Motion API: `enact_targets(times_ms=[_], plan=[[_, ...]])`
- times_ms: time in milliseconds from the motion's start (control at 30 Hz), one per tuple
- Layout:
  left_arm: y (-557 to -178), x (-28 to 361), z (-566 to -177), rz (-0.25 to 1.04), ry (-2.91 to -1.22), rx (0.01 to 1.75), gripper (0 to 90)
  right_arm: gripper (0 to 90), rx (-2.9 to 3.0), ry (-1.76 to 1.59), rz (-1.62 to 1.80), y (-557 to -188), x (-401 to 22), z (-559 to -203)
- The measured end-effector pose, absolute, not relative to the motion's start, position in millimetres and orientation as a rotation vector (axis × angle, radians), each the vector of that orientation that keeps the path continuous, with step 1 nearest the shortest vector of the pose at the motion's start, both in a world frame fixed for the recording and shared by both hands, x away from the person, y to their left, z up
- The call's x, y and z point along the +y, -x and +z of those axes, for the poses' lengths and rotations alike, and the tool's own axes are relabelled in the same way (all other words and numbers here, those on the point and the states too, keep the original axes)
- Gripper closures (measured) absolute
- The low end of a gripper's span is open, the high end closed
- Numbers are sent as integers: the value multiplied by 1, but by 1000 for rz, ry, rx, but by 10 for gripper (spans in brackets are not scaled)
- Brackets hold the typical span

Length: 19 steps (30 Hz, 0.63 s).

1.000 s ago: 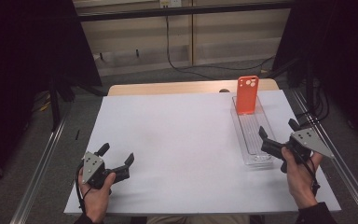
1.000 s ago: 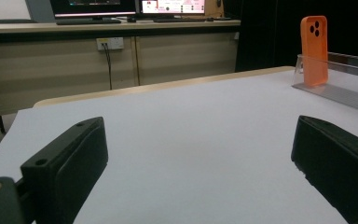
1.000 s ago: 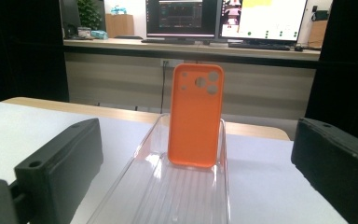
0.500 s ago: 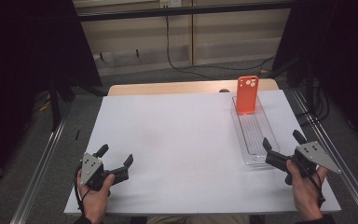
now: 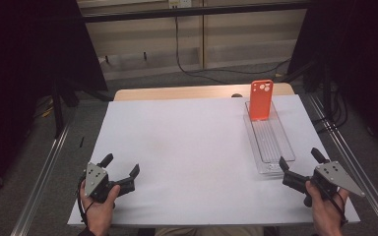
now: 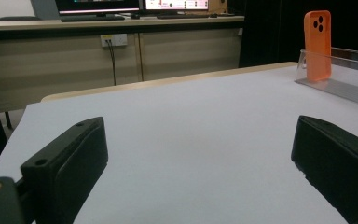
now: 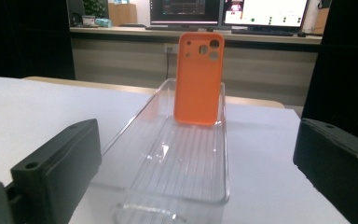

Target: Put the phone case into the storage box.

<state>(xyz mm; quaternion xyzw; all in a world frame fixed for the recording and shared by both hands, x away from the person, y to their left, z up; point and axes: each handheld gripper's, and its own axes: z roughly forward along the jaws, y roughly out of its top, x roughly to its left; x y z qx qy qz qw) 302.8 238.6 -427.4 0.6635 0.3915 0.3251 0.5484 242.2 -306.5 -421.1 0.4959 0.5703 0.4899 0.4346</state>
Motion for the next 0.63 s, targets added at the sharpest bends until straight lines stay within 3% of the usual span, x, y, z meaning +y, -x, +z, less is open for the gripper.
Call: enact_targets(times_ms=[633], plan=[[-305, 241, -425, 758, -1552, 936, 36, 12, 1468, -1217, 1220, -241, -304, -431]])
